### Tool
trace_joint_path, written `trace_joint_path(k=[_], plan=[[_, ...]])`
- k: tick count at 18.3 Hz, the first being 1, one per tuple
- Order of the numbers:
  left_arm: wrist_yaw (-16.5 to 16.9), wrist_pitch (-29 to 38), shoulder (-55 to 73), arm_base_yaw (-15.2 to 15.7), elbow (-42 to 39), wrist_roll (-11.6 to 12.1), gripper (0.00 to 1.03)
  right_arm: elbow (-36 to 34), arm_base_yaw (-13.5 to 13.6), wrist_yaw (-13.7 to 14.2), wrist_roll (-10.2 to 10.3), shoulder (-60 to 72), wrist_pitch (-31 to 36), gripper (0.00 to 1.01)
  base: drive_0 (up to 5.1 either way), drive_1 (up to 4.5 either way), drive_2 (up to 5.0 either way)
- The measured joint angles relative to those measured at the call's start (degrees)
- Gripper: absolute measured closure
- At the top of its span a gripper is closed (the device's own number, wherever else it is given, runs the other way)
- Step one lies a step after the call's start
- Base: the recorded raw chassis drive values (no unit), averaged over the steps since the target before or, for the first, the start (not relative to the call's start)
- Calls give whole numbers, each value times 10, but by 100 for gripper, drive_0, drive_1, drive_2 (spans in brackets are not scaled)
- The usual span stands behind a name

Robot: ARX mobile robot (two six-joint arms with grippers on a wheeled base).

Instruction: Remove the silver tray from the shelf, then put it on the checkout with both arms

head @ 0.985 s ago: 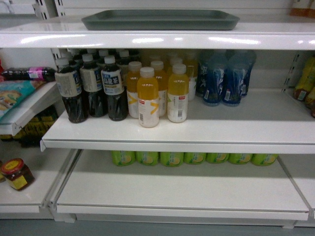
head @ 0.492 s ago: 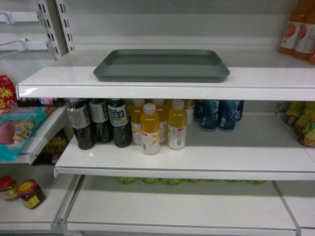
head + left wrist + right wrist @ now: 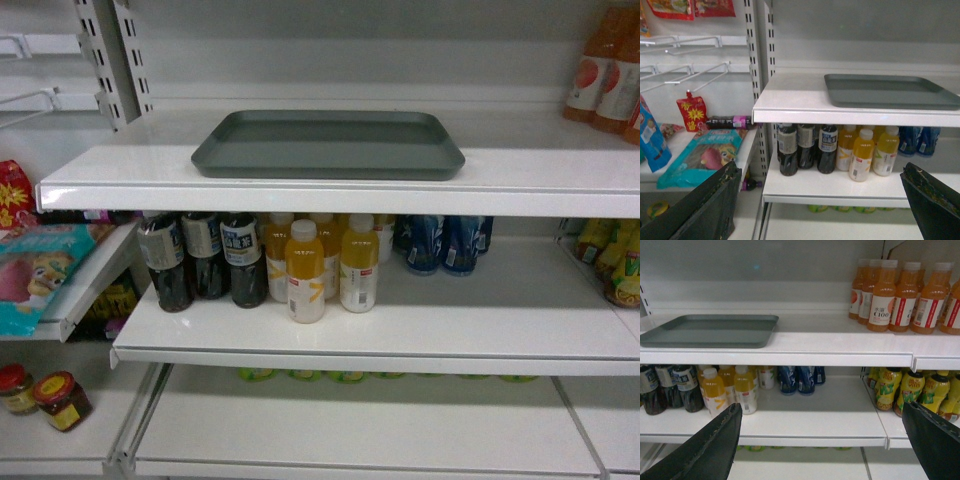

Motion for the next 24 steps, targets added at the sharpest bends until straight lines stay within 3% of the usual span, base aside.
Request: trace_joint_path(k=[24], plan=[[0,-3,0,0,0,0,5,0,0,0,0,0,-3,3,1,429,-426]])
